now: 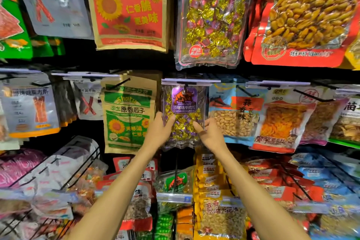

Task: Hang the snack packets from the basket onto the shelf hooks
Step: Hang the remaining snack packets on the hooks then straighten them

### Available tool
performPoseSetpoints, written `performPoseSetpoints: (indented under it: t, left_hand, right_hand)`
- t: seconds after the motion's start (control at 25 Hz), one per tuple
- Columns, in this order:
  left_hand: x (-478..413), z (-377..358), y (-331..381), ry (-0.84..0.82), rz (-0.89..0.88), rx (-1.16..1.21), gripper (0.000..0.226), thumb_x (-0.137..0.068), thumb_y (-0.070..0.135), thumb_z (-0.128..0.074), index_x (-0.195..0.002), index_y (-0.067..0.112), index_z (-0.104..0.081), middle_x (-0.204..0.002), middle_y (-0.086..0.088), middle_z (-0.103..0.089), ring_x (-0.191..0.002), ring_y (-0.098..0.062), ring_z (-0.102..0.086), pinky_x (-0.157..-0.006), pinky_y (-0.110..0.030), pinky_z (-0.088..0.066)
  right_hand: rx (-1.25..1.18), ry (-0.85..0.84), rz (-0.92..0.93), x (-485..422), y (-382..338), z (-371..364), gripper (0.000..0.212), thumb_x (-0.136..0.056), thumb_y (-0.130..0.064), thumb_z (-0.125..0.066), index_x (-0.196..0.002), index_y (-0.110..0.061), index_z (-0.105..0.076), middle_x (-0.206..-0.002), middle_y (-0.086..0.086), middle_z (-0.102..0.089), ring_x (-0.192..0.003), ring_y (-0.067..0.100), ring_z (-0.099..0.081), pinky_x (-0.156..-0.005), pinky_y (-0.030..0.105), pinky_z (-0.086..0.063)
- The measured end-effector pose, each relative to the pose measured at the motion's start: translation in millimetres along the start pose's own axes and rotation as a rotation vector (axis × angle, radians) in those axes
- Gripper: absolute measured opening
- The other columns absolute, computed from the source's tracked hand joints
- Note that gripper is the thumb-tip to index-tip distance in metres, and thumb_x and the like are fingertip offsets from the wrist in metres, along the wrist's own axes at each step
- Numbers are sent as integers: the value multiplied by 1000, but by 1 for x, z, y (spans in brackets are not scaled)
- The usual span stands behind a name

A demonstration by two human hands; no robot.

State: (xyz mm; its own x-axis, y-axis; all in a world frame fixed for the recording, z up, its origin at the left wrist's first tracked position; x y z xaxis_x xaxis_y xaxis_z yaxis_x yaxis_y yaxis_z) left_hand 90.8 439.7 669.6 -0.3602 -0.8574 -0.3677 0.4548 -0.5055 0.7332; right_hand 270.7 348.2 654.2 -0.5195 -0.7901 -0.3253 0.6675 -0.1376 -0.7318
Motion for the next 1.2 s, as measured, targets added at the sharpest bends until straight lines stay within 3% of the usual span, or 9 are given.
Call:
performPoseSetpoints:
  t: [0.12, 0.28, 0.36, 0.48, 0.6, 0.68, 0.76, 0.92, 1.2]
  left_hand:
    - [6, -13, -18, -47, 0, 105, 38, -97, 50, -48, -87, 14, -45, -81, -5, -46, -74, -23, -48, -63, -34, -39]
    - [7, -14, -15, -46, -1, 135, 39, -99, 45, -47, -91, 7, -47, -79, -4, -42, -69, -16, -41, -61, -31, -34]
    - [-1, -10, -6, -13, 2, 147, 38, -100, 44, -46, -97, 6, -52, -83, -2, -50, -75, -17, -48, -63, -30, -36]
    - [-14, -8, -1, -5, 33, 148, 38, -100, 43, -47, -101, 5, -52, -80, 0, -53, -77, -20, -57, -59, -29, -38]
    - [-11, -12, -9, -22, 33, 115, 35, -99, 41, -49, -90, 8, -47, -71, 3, -43, -69, -19, -47, -54, -27, -32]
    - [-5, -14, -18, -37, 8, 75, 33, -98, 41, -52, -86, 11, -45, -70, 2, -37, -66, -18, -42, -53, -28, -30]
    - [0, -15, -25, -42, 8, 42, 33, -96, 41, -56, -80, 16, -41, -71, 2, -36, -63, -15, -39, -53, -28, -29]
    - [-2, -13, -28, 12, 17, -22, 33, -96, 42, -55, -82, 14, -44, -75, 0, -42, -66, -16, -43, -53, -28, -29]
    - [-11, -15, -26, 15, 62, -112, 42, -95, 47, -54, -105, 6, -50, -98, -15, -61, -84, -31, -60, -58, -31, -35]
  right_hand:
    - [-130, -34, -5, 6, 12, -9, 39, -93, -47, -57, -79, -20, -33, -72, -12, -29, -56, 5, -39, -56, 26, -33]
    - [-102, 15, 58, 5, 11, -6, 33, -96, -41, -56, -78, -29, -31, -66, -5, -34, -57, 10, -35, -57, 28, -32]
    - [-66, 47, 44, -4, 6, -2, 28, -95, -45, -55, -87, -22, -42, -66, -2, -41, -58, 14, -41, -57, 31, -35]
    - [14, 78, -26, -17, 2, 3, 47, -95, -49, -54, -109, -5, -48, -68, 3, -47, -60, 21, -46, -55, 34, -32]
    - [54, 47, -32, -13, 4, -4, 50, -96, -45, -55, -126, -6, -49, -69, 5, -47, -59, 21, -47, -50, 31, -27]
    - [12, 24, -62, -8, 14, -13, 26, -95, -43, -57, -98, -17, -53, -73, -4, -41, -56, 14, -43, -52, 30, -32]
    - [-24, -9, -110, -3, 25, -23, 41, -95, -43, -58, -72, -19, -34, -72, -12, -27, -55, 9, -39, -55, 25, -36]
    - [21, -6, -133, 3, 28, -32, 48, -93, -54, -52, -70, -16, -32, -68, -7, -34, -64, 29, -53, -61, 38, -42]
    - [293, 21, -210, 0, 17, -25, 55, -96, -61, -38, -81, -9, -47, -66, 0, -45, -69, 27, -53, -63, 39, -46]
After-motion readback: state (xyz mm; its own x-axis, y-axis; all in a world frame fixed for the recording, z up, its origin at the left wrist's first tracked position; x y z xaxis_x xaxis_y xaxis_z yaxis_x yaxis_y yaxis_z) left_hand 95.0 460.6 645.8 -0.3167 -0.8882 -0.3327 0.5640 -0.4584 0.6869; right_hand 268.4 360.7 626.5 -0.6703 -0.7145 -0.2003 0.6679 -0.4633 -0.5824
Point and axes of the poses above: each hand's wrist, its own x-axis away from the middle knuckle, its own z-axis out of the back of the hand, y = z × x, the point moved 7 cm from there along -x, towards the middle knuckle
